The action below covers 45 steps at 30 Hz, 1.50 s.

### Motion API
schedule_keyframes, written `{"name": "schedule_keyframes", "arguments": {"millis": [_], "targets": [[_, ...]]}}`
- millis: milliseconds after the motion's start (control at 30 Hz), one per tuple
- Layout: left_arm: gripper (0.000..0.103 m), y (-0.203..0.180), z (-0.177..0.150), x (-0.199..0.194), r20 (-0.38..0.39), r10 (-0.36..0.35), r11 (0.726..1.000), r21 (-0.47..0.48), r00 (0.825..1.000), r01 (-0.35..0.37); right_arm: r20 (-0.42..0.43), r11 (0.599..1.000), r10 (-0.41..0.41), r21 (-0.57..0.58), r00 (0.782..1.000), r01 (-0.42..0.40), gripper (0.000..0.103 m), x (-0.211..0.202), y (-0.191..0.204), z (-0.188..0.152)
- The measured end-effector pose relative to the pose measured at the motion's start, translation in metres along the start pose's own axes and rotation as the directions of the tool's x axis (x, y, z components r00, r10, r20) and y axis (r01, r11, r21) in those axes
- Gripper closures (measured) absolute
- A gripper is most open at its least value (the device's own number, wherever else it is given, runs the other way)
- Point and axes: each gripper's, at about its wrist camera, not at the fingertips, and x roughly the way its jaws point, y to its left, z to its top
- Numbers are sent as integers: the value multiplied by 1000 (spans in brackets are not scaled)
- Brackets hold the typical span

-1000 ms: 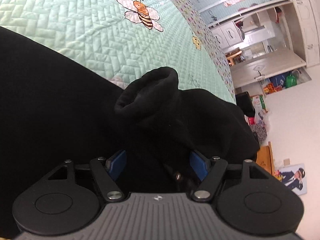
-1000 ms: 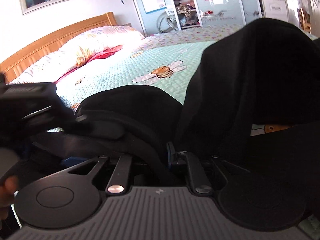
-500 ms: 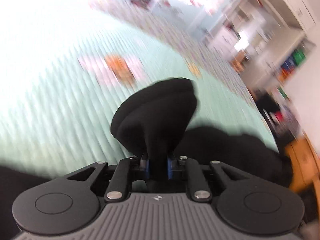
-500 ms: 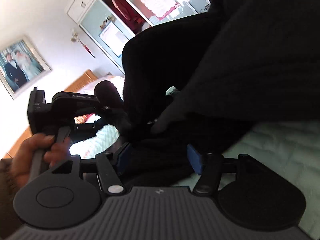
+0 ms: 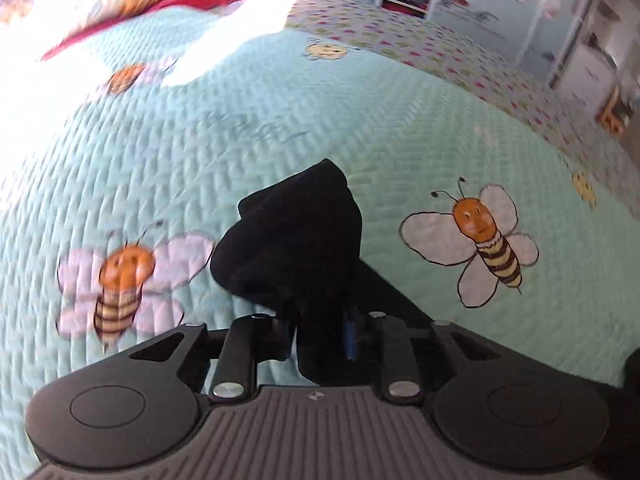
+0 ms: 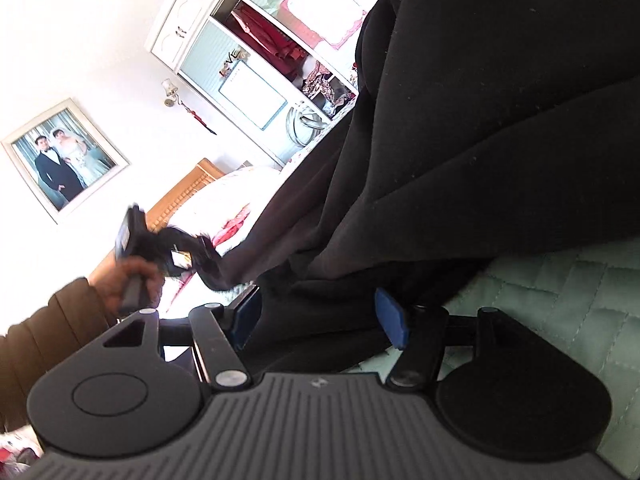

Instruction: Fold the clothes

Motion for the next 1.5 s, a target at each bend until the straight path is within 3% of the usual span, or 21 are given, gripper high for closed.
{"name": "schedule_keyframes", "arguments": {"millis": [100,200,267,333,367,400,467,533,633,667,767,867,967,1033,1100,1167,1233,1300,1367,1433,1500], "targets": [[55,33,-20,-21,28,-69,975,-211,997,74,1,1000,14,14,1000,-14,39,-6,-5,1],[55,42,-41,-46,8,-92,930,-355,996,89,3,999,23,22,1000,-24,39,-4,-6,2],[55,33,-56,-67,-2,-80,950,-302,997,75,4,999,28,26,1000,-28,39,-4,-7,3],[55,-6,-76,-92,37,-148,988,-38,988,149,5,999,29,25,1000,-29,39,1,-7,4],[55,-27,-87,-104,46,-191,977,103,981,186,6,999,28,24,1000,-28,39,0,-7,5],[54,-58,-104,-116,19,-276,923,286,961,259,7,999,30,25,1000,-30,39,-1,-8,4],[54,-114,-138,-136,-58,-399,735,577,915,357,8,999,33,26,999,-33,38,-3,-9,3],[53,-160,-167,-152,-101,-462,534,761,881,368,11,999,38,29,999,-39,38,-6,-10,1],[48,-221,-184,-150,-65,-486,368,889,872,272,14,998,55,42,998,-56,38,-4,-12,1],[45,-237,-180,-140,-67,-479,341,905,875,256,15,997,60,46,998,-60,38,-2,-13,4],[45,-273,-166,-89,-80,-407,354,904,910,238,6,996,67,52,998,-67,37,-4,-11,3],[44,-277,-162,-37,-157,-350,378,878,924,292,-61,996,71,57,996,-67,31,-3,-2,14],[45,-260,-162,-18,-187,-379,437,827,906,353,-94,991,126,62,988,-120,30,-14,14,40],[47,-243,-172,-27,-174,-407,432,828,897,356,-57,986,169,-7,984,-169,29,-29,29,73],[47,-232,-182,-35,-151,-428,442,825,891,352,-34,980,72,-184,997,-77,20,-29,48,122],[47,-225,-190,-40,-126,-447,464,814,886,350,-33,927,-83,-370,996,65,18,-9,63,171],[47,-219,-191,-40,-121,-461,493,788,879,368,-33,813,-258,-548,966,198,18,25,77,214],[47,-215,-191,-39,-119,-474,513,768,873,383,-77,741,-322,-641,944,200,18,73,73,249],[47,-212,-191,-39,-114,-480,520,762,870,386,-203,724,-380,-672,902,154,18,127,60,273],[47,-210,-193,-40,-104,-482,528,758,870,383,-321,716,-447,-688,835,118,18,179,44,264],[47,-208,-195,-43,-92,-480,536,756,872,375,-397,701,-534,-701,746,129,18,234,33,254]]}}
